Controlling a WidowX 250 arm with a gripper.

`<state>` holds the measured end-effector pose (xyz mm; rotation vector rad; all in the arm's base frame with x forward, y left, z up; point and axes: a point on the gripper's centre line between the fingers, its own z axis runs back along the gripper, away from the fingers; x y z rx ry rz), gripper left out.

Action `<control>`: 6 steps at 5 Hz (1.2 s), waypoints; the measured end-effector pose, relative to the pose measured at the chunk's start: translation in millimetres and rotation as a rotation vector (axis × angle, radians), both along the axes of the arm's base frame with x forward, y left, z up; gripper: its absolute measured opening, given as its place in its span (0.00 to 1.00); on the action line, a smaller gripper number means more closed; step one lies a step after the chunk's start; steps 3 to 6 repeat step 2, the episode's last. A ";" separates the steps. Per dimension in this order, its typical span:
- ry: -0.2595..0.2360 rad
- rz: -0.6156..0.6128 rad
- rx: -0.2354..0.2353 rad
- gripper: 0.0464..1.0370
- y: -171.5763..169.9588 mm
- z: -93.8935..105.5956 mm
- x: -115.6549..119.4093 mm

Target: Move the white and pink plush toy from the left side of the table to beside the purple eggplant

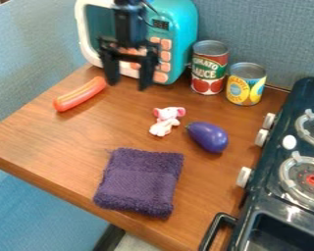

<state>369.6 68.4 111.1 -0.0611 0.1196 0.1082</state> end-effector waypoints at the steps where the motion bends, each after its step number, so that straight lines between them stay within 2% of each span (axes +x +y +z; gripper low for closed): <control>1: 0.060 -0.069 0.144 0.96 40.3 0.8 -19.9; 2: 0.026 -0.021 0.133 0.96 85.2 2.2 -29.9; 6: 0.026 -0.021 0.133 0.96 85.2 2.2 -29.9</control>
